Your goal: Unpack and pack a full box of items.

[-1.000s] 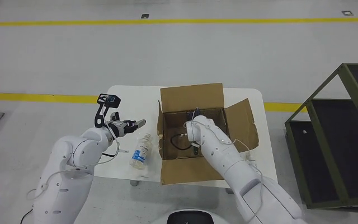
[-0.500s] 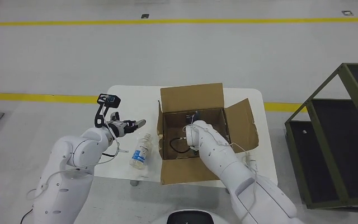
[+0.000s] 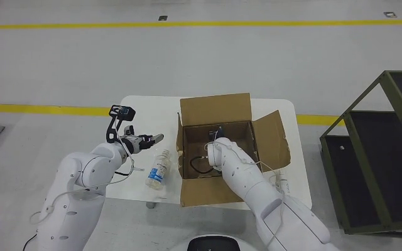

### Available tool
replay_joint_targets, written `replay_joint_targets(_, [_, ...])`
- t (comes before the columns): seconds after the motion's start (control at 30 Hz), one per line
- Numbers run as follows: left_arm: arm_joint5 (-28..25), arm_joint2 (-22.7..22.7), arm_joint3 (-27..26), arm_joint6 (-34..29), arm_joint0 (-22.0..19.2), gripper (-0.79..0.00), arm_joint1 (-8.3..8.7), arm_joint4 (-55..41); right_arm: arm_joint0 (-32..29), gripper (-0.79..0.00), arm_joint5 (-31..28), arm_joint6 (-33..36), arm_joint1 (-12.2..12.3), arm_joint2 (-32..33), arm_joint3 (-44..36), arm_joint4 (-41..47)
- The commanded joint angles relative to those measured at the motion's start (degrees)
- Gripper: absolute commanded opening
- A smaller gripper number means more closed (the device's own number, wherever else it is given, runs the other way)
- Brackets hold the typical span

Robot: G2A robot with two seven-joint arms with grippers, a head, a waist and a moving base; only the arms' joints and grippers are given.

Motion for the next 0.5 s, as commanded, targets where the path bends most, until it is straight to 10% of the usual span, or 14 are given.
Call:
replay_joint_targets(0.0, [0.0,0.0,0.0,0.0,0.0,0.000,0.00,0.0,0.1,-0.446,0.1,-0.3,-0.1,0.0,0.3,0.1])
replay_joint_targets(0.47, [0.0,0.0,0.0,0.0,0.0,0.000,0.00,0.0,0.3,-0.483,-0.4,-1.1,-0.5,0.3,2.2,0.9])
